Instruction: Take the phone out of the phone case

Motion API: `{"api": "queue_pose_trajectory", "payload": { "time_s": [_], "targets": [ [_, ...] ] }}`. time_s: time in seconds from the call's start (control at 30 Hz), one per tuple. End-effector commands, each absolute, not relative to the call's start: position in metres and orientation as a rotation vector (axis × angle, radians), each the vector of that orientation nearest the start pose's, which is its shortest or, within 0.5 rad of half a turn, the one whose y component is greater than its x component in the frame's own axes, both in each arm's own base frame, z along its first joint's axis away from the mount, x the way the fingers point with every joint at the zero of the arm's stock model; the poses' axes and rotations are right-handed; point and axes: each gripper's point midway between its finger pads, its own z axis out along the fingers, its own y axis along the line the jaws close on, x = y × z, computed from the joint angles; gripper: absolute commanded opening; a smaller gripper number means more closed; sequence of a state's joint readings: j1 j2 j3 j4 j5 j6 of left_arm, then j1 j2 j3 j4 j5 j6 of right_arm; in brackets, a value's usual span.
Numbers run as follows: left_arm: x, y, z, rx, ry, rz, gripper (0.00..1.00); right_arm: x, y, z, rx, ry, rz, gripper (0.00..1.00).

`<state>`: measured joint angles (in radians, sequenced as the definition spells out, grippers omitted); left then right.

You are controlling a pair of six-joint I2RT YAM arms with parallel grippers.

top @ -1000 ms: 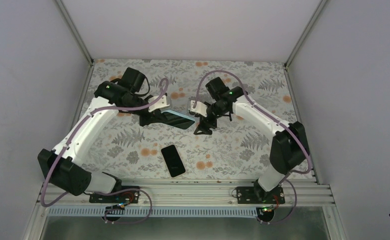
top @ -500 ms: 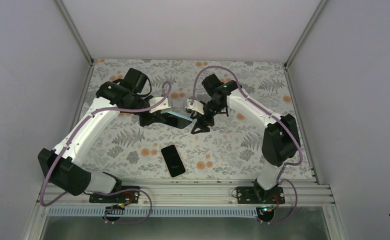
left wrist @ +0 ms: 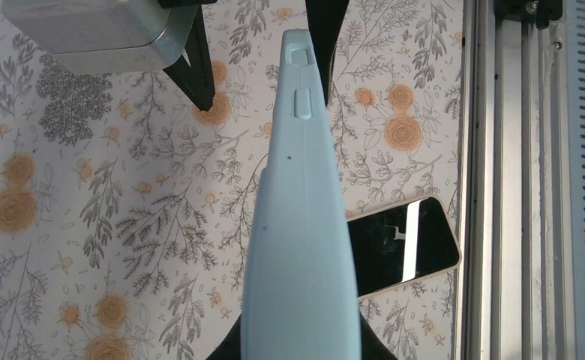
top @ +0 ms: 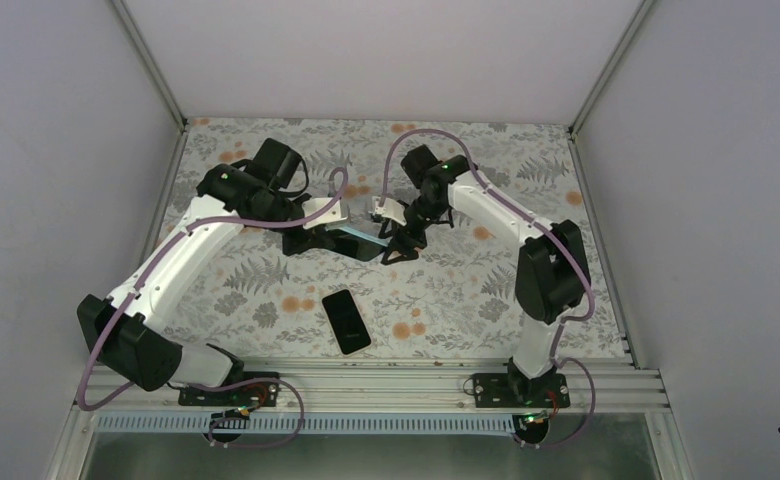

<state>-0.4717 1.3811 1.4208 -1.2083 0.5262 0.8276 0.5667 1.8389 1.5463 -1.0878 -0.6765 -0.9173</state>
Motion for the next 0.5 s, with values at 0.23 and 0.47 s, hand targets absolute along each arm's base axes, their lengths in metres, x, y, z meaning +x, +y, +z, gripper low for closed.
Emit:
{"api": "queue_pose_trajectory", "payload": {
  "time_s": [0.23,0.47],
  "targets": [
    [0.206,-0.228,0.251,1.741,1.909,-0.679,0.02,0.285,0.296,0.152,-1.898,1.911,0.91,0.73],
    [0.193,-0.232,0.259,1.766,1.888,-0.733,0.02,0.305,0.293,0.149,-1.889,1.936,0.847,0.73]
  ]
}}
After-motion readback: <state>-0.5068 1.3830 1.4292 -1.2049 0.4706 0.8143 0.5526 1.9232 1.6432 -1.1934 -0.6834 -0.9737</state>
